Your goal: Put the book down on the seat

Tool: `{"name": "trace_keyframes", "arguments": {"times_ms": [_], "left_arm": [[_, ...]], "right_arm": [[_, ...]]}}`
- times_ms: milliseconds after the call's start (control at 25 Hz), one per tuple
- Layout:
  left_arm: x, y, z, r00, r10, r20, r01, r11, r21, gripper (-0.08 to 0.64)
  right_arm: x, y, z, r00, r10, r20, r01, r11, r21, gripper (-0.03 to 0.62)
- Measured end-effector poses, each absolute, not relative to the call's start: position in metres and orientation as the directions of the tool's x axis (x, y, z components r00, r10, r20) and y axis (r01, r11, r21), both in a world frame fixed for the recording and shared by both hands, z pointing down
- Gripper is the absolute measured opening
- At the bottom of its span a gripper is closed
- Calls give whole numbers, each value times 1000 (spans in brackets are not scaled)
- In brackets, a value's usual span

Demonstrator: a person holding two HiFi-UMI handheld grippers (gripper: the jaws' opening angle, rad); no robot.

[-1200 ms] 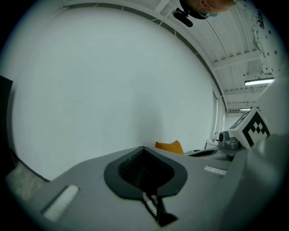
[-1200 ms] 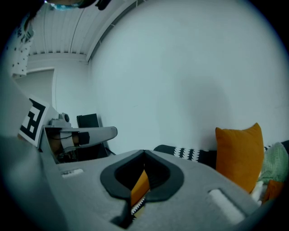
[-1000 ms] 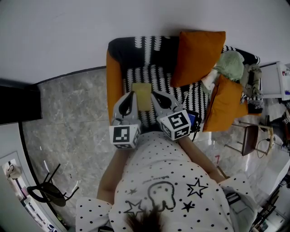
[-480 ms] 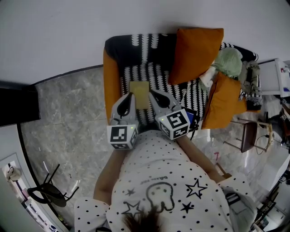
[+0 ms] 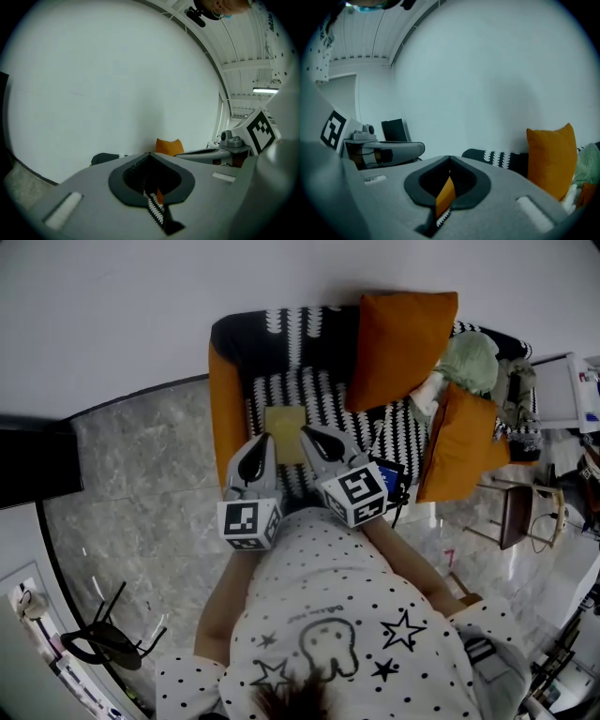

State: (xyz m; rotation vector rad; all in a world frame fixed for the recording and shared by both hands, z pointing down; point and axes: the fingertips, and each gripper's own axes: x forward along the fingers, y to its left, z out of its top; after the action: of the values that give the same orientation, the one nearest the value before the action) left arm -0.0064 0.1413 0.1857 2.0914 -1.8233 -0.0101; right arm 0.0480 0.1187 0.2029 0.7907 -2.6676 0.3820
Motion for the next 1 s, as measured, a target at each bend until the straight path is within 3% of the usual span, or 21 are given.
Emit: {"name": "trace_keyframes", "arguments": {"times_ms": [1000], "left_arm": [[-12, 142, 184, 149, -963, 225, -953, -79, 292, 0]], "right_arm": [[43, 121, 203, -799, -457, 391, -548, 820, -163, 2]]}}
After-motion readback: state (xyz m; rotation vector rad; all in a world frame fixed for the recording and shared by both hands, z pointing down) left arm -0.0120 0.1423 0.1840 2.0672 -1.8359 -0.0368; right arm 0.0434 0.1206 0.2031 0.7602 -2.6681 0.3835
